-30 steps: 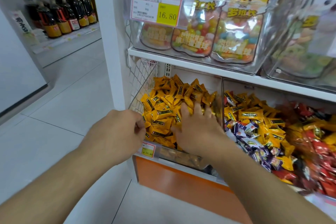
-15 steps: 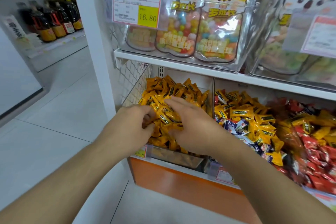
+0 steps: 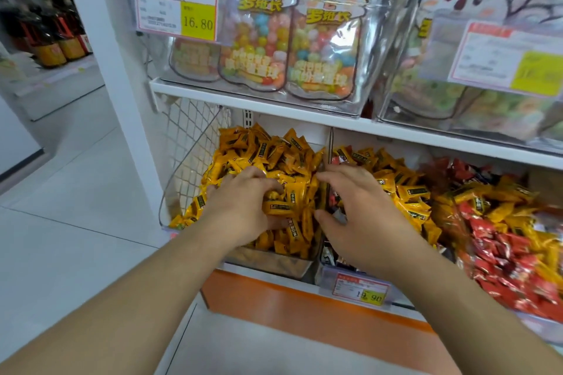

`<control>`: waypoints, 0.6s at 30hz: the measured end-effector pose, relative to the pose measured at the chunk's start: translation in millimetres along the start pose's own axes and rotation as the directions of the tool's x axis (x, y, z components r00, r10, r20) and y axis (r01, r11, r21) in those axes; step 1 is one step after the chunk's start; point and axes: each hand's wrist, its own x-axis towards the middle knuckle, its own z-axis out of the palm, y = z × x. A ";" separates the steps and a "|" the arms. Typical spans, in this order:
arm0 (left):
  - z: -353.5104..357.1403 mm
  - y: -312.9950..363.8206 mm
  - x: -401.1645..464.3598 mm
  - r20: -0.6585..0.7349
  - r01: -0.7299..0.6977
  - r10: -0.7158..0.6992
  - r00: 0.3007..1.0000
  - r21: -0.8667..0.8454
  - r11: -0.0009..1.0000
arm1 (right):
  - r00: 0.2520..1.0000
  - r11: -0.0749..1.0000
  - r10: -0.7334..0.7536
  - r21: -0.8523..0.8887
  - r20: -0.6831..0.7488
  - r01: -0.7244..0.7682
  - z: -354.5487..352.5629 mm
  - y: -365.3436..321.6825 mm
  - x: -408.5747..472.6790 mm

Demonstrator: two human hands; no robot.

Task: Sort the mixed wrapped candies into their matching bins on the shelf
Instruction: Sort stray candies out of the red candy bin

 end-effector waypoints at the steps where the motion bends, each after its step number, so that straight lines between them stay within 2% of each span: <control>1: -0.5 -1.2 -1.0 -0.038 -0.009 0.010 0.999 0.011 1.000 | 1.000 1.000 0.001 0.009 0.000 -0.001 0.0 0.0 -0.6; 5: -0.2 -12.8 -3.7 -0.189 -0.021 0.005 0.982 -0.084 0.996 | 1.000 0.999 0.002 0.040 -0.003 -0.002 -1.7 -0.6 2.9; 11: -17.5 -29.0 -5.2 -0.356 0.031 -0.155 0.921 -0.332 0.943 | 1.000 0.997 0.003 0.080 -0.019 -0.002 -4.0 -2.6 6.0; 13: -20.3 -32.1 -5.1 -0.351 0.046 -0.157 0.923 -0.305 0.951 | 1.000 0.996 0.010 0.086 -0.015 -0.009 -5.4 -1.0 6.2; 15: -20.2 -32.3 -4.6 -0.285 0.046 -0.117 0.951 -0.244 0.969 | 1.000 0.995 0.022 0.095 -0.016 -0.020 -7.3 1.2 5.9; 18: -20.5 -23.5 -7.2 -0.193 -0.029 -0.010 0.981 -0.200 0.979 | 0.999 0.993 0.041 0.108 -0.029 -0.038 -12.4 4.0 5.5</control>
